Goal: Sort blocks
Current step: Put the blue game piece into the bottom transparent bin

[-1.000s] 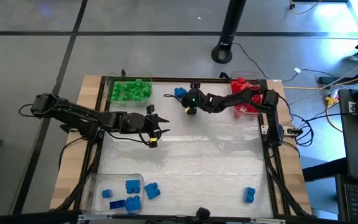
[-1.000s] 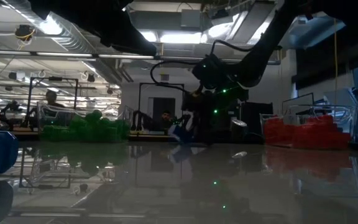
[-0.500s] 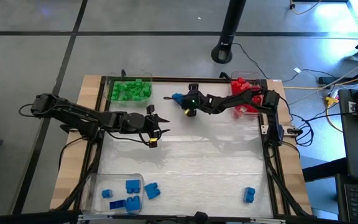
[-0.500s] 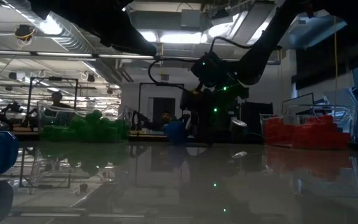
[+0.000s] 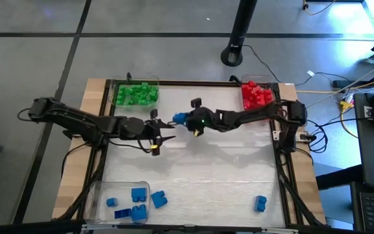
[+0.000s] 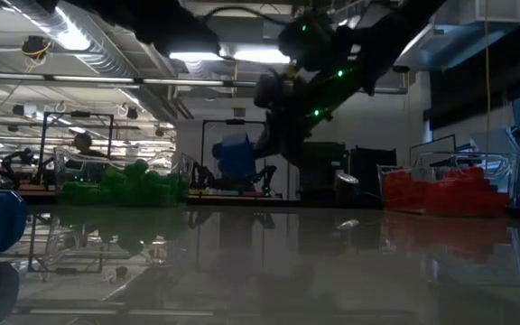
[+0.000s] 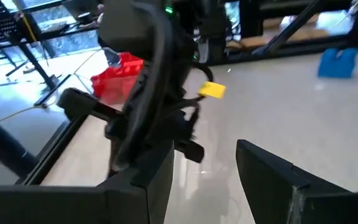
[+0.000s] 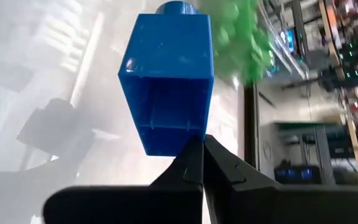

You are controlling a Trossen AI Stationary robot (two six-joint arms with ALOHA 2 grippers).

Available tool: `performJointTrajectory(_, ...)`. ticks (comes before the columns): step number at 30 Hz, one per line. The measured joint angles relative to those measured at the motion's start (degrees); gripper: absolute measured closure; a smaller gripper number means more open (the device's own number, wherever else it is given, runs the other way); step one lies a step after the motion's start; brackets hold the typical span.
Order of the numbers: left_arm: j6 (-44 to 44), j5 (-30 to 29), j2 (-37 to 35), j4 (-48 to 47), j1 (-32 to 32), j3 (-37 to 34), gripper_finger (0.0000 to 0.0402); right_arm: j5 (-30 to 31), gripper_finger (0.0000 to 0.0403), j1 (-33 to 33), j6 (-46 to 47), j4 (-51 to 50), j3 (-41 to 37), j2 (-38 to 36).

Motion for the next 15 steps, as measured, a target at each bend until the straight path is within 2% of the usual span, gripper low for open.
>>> performJointTrajectory(5, -1.93, -0.85, -3.08, -1.11, -2.84, 0.00, 0.0237, 0.03, 0.0403, 5.56, 0.48, -0.35, 0.02, -0.66)
performJointTrajectory(11, -5.40, -9.91, -7.35, -4.44, -6.14, 0.02, 0.0237, -4.01, 0.0403, 12.43, 4.63, 1.79, 0.02, -0.98)
performJointTrajectory(15, -8.30, -13.07, -11.14, -6.79, -7.35, 0.01, 0.0237, -4.51, 0.0403, 16.40, 6.42, 6.02, 0.04, -0.98)
